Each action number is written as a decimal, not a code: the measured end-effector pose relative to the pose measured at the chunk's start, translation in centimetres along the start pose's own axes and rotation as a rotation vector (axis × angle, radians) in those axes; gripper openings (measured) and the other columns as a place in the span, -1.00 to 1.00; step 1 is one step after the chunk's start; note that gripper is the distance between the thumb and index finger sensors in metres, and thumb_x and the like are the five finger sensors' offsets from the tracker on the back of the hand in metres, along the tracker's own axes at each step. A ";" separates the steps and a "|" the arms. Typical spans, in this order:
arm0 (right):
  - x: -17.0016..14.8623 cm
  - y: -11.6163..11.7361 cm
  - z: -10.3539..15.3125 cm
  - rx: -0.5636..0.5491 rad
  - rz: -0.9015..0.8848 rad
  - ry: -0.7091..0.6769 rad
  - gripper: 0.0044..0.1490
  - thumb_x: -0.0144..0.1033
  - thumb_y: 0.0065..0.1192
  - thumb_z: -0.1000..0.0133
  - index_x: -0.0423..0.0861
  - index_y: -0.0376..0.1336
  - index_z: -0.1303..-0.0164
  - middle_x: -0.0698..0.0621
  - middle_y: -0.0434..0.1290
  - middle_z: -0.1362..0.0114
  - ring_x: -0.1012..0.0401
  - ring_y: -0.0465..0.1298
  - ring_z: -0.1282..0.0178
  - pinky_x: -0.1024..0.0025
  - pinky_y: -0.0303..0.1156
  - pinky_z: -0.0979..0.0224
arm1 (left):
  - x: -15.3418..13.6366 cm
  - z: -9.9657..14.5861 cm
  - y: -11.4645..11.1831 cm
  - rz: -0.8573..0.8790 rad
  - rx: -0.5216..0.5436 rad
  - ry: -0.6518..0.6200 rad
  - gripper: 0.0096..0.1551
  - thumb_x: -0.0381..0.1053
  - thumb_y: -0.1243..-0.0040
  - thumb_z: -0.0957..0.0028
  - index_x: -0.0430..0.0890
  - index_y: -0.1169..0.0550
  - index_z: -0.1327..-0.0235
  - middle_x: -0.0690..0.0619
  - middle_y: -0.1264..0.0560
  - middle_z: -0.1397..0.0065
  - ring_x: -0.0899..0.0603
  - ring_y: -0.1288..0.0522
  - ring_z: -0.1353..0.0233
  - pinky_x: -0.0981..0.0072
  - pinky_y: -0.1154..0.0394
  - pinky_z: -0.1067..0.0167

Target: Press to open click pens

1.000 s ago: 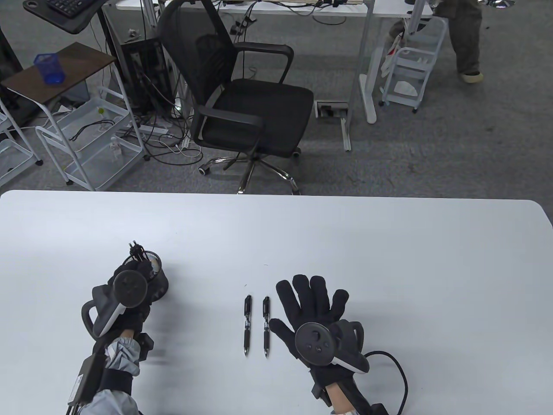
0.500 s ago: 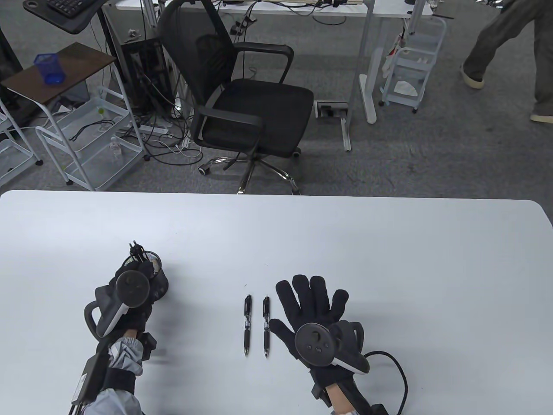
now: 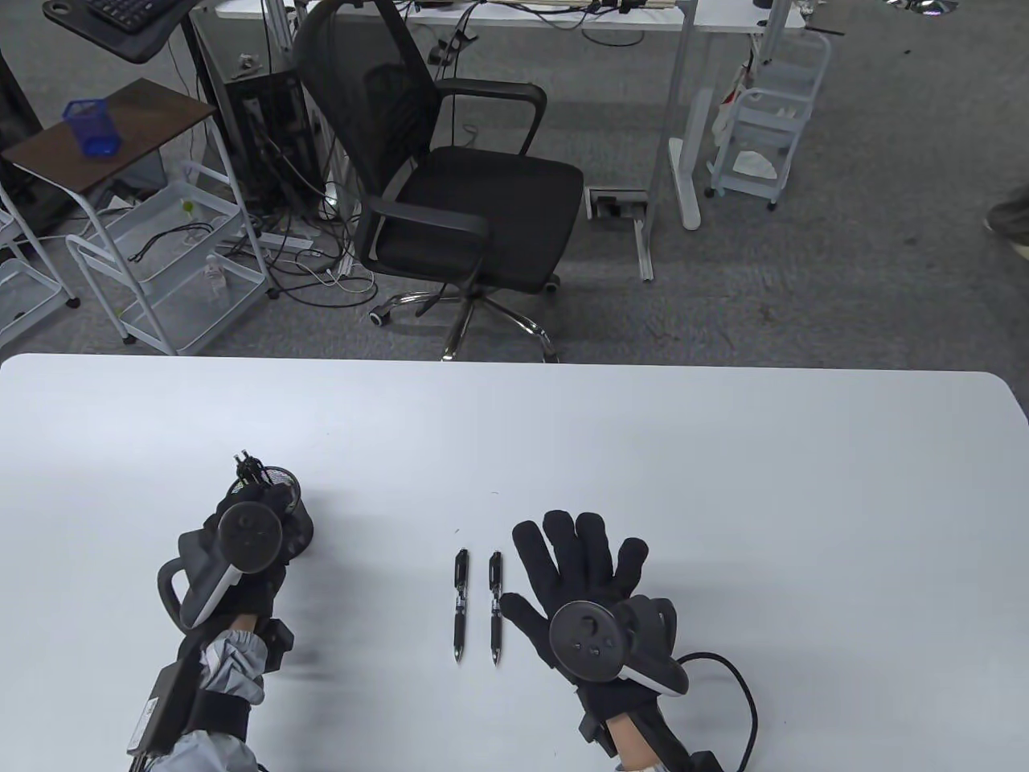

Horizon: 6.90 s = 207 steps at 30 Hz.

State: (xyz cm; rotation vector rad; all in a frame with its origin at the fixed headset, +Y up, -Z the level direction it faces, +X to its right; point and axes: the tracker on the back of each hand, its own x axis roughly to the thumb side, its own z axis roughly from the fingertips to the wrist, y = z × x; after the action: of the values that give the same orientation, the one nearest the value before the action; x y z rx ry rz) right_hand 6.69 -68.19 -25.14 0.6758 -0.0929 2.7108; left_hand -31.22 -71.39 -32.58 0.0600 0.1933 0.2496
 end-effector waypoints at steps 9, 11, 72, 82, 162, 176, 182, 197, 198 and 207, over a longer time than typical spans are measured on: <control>0.4 -0.3 0.4 -0.014 -0.010 -0.021 -0.06 0.09 -0.21 -0.43 -0.12 -0.29 -0.89 -0.40 -0.31 -0.87 -0.44 -0.33 -0.73 -0.63 -0.54 -0.38 | 4.5 2.0 3.6 0.063 0.034 -0.043 -0.50 0.02 -0.11 -0.44 0.02 -0.43 -0.63 -0.14 -0.31 -0.73 -0.35 -0.29 -0.70 -0.29 -0.17 -0.60; 0.4 -0.3 0.4 -0.017 -0.012 -0.026 -0.06 0.09 -0.21 -0.43 -0.12 -0.29 -0.89 -0.40 -0.31 -0.87 -0.44 -0.33 -0.73 -0.63 -0.54 -0.38 | 5.6 2.5 4.3 0.091 0.041 -0.053 -0.51 0.01 -0.11 -0.44 0.01 -0.43 -0.63 -0.17 -0.32 -0.72 -0.39 -0.29 -0.69 -0.32 -0.16 -0.59; -0.6 1.0 -0.2 0.036 0.020 0.030 -0.07 0.09 -0.21 -0.43 -0.12 -0.29 -0.89 -0.40 -0.31 -0.87 -0.44 -0.32 -0.73 -0.63 -0.54 -0.38 | 8.0 7.0 -5.8 1.816 -0.544 -0.199 -0.28 -0.16 0.10 -0.51 -0.29 0.09 -0.77 0.00 -0.30 -0.62 -0.11 -0.49 -0.52 -0.28 -0.45 -0.51; -0.5 1.0 -0.2 0.033 0.021 0.028 -0.06 0.09 -0.21 -0.43 -0.12 -0.29 -0.89 -0.40 -0.31 -0.87 -0.44 -0.32 -0.73 -0.63 -0.54 -0.38 | 8.8 7.2 -5.4 1.879 -0.623 -0.328 -0.42 -0.19 0.08 -0.44 -0.13 -0.17 -0.73 -0.16 -0.32 -0.67 -0.12 -0.48 -0.46 -0.15 -0.36 -0.59; -0.4 0.8 0.0 0.029 0.016 0.025 -0.07 0.09 -0.21 -0.43 -0.12 -0.29 -0.89 -0.40 -0.31 -0.87 -0.44 -0.33 -0.73 -0.63 -0.54 -0.38 | 7.5 6.7 -5.0 1.118 -0.454 -0.154 -0.43 -0.07 0.20 -0.58 -0.30 -0.15 -0.75 -0.13 -0.47 -0.54 -0.42 -0.30 -0.53 -0.63 -0.03 -0.37; -0.2 0.4 0.0 0.024 -0.008 0.003 -0.07 0.09 -0.21 -0.43 -0.12 -0.29 -0.89 -0.40 -0.31 -0.87 -0.44 -0.33 -0.73 -0.63 -0.54 -0.38 | 10.1 4.4 -7.5 0.444 -0.508 -0.025 -0.43 0.01 0.05 -0.56 -0.27 -0.28 -0.69 -0.23 -0.42 -0.46 -0.18 -0.50 -0.23 0.11 -0.59 -0.20; 0.0 0.3 0.0 0.019 -0.014 -0.010 -0.07 0.09 -0.21 -0.44 -0.12 -0.29 -0.89 -0.40 -0.31 -0.87 -0.44 -0.33 -0.73 -0.63 -0.53 -0.38 | 12.0 2.4 -9.4 0.062 -0.515 0.057 -0.43 0.03 -0.02 -0.52 -0.28 -0.34 -0.62 -0.21 -0.46 -0.38 -0.12 -0.55 -0.18 0.21 -0.65 -0.13; -0.1 0.2 0.1 0.009 -0.021 -0.009 -0.07 0.09 -0.21 -0.44 -0.12 -0.28 -0.89 -0.40 -0.31 -0.87 -0.44 -0.32 -0.73 -0.63 -0.53 -0.38 | 14.6 -0.7 -12.7 -0.197 -0.524 0.148 -0.43 0.09 -0.13 -0.46 -0.25 -0.36 -0.51 -0.17 -0.49 -0.25 -0.02 -0.60 -0.09 0.38 -0.72 -0.06; -0.1 0.3 0.1 0.012 -0.018 -0.006 -0.07 0.09 -0.21 -0.44 -0.12 -0.28 -0.89 -0.40 -0.31 -0.87 -0.44 -0.32 -0.73 -0.63 -0.53 -0.38 | 14.5 -0.7 -12.7 -0.186 -0.538 0.154 -0.43 0.09 -0.12 -0.46 -0.24 -0.35 -0.52 -0.16 -0.48 -0.25 -0.02 -0.59 -0.09 0.37 -0.72 -0.07; -0.1 0.4 0.0 0.021 -0.009 -0.004 -0.07 0.09 -0.21 -0.44 -0.12 -0.28 -0.89 -0.40 -0.31 -0.87 -0.44 -0.32 -0.73 -0.63 -0.53 -0.38 | 13.9 -0.7 -12.9 -0.120 -0.546 0.163 -0.35 0.16 -0.13 -0.44 -0.23 -0.30 -0.55 -0.19 -0.43 -0.28 -0.02 -0.56 -0.11 0.37 -0.69 -0.12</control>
State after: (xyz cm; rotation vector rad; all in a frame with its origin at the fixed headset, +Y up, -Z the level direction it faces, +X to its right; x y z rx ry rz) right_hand 6.64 -68.54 -25.15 0.6866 -0.0626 2.7057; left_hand -15.04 -80.31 -36.90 -0.5133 0.2844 0.1803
